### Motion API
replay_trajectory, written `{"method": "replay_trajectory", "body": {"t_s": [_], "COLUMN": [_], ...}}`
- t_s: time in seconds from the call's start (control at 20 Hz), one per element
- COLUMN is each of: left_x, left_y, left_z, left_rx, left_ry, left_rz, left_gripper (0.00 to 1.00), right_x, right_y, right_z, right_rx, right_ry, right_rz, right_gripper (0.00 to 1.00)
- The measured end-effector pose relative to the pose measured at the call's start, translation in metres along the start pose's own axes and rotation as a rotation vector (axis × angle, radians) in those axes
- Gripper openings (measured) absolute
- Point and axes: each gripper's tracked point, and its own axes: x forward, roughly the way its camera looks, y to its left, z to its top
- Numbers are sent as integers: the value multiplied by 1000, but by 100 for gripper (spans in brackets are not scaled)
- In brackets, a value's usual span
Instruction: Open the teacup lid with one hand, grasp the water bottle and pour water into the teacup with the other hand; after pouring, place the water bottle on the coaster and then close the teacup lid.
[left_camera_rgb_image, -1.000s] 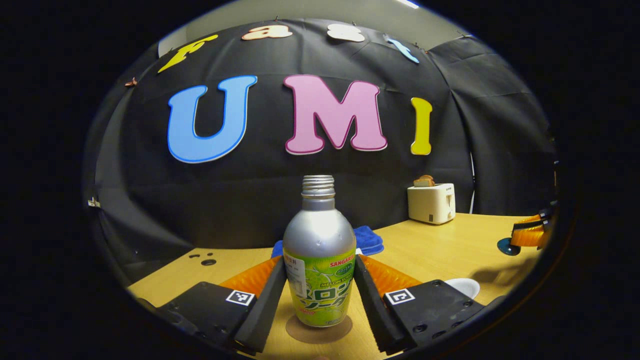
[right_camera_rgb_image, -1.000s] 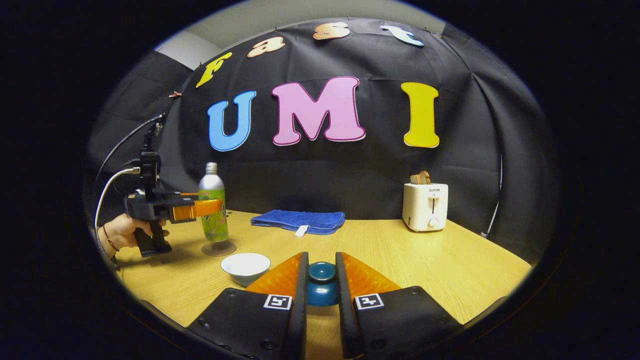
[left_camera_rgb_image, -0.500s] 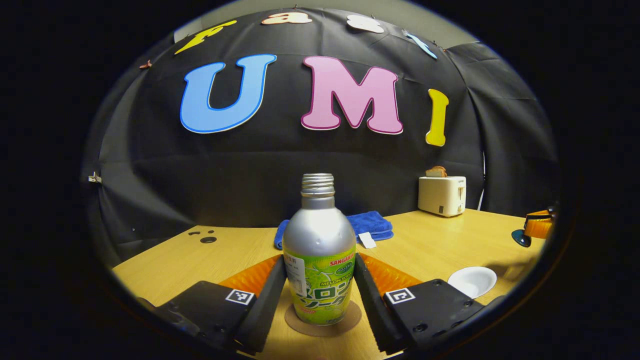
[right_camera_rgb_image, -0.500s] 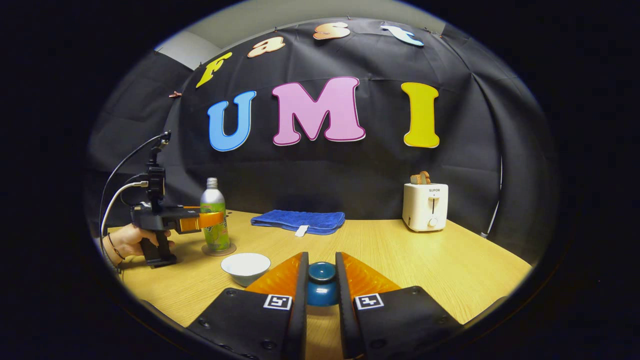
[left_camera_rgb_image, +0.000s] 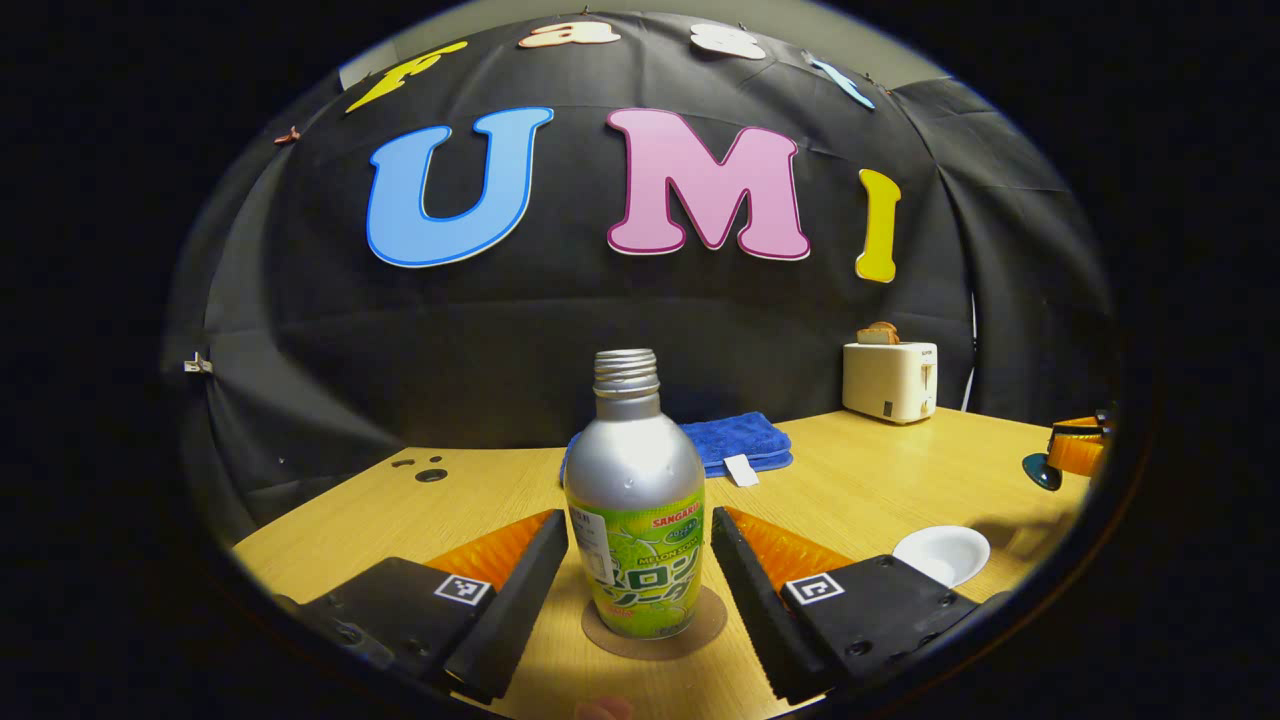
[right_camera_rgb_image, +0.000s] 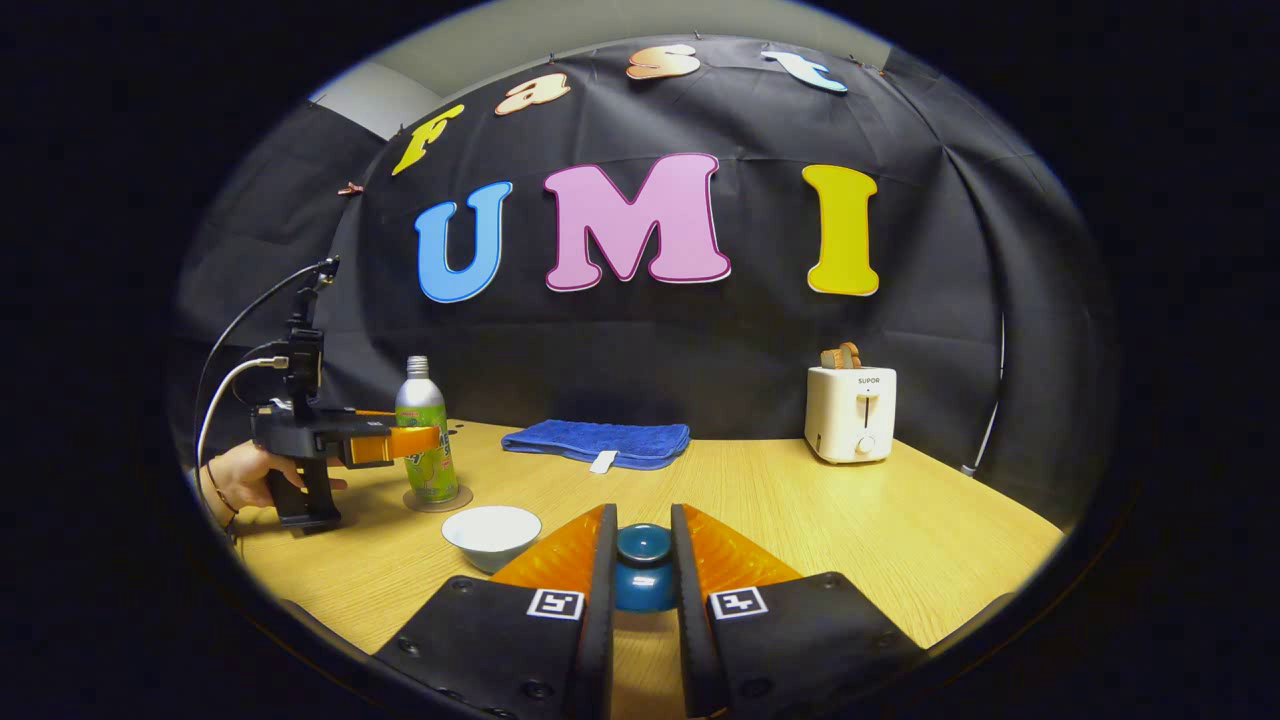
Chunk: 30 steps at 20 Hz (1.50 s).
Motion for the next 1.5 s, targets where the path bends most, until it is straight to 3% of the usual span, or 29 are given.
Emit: {"method": "replay_trajectory", "body": {"t_s": [0.1, 0.4, 0.75, 0.9, 0.95, 1.0, 1.05, 1.1, 1.5], "left_x": [-16, -76, -96, -89, -89, -88, -88, -88, -88], "left_y": [2, 8, -16, -19, -19, -17, -15, -16, -16], "left_z": [-3, -4, -9, -11, -11, -11, -11, -12, -12], "left_rx": [15, -1, 1, -32, -50, -51, -55, -54, -53], "left_ry": [12, -52, -88, -86, -85, -82, -84, -85, -85], "left_rz": [7, 39, 29, 16, 15, 30, 37, 37, 34], "left_gripper": [92, 92, 92, 93, 95, 95, 95, 96, 96], "right_x": [0, 4, 29, 39, 44, 48, 53, 57, 70], "right_y": [1, 46, 106, 119, 121, 123, 127, 129, 127], "right_z": [0, 0, -5, -7, -11, -14, -18, -22, -29], "right_rx": [2, 5, 5, -1, -6, -10, -16, -21, -42], "right_ry": [-2, 3, 20, 33, 48, 66, 89, 109, 153], "right_rz": [7, 123, 250, 264, 266, 268, 271, 274, 227], "right_gripper": [31, 31, 31, 31, 26, 31, 26, 31, 31]}}
